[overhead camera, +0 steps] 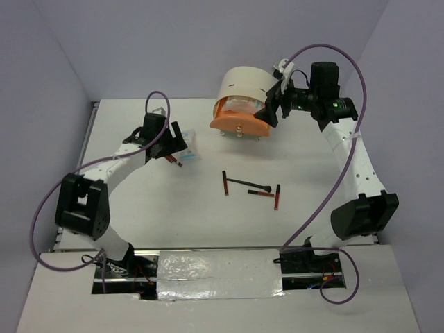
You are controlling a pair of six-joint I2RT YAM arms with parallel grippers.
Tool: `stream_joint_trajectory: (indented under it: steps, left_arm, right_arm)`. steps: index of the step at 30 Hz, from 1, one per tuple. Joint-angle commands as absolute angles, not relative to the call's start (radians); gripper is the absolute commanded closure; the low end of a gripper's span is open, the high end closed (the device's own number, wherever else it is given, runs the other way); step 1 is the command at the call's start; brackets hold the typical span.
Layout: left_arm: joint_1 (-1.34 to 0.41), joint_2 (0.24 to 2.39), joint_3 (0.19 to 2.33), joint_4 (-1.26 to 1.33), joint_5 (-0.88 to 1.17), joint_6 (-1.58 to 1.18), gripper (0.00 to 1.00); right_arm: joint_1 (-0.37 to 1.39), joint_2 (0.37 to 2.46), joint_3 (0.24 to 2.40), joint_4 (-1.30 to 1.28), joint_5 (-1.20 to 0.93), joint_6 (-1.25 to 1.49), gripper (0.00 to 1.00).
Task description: Organize the makeup
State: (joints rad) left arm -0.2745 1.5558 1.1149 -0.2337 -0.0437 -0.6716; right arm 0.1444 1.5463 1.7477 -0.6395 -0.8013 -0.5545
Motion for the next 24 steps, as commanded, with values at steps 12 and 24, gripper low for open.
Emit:
stream_joint_trajectory:
  steps: [12, 24]
  left_arm:
    - [-0.239, 1.925, 1.405, -0.281, 0.014, -0.548, 0.23]
    - [-0.216, 2.023, 1.428, -0.218, 0.075, -0.549, 0.42]
  right_arm:
    - [0.037, 1.342, 1.525, -0.612, -0.959, -0.557, 0.06]
    - [0.02, 1.309, 1.456, -0.62, -0.969, -0.528, 0.07]
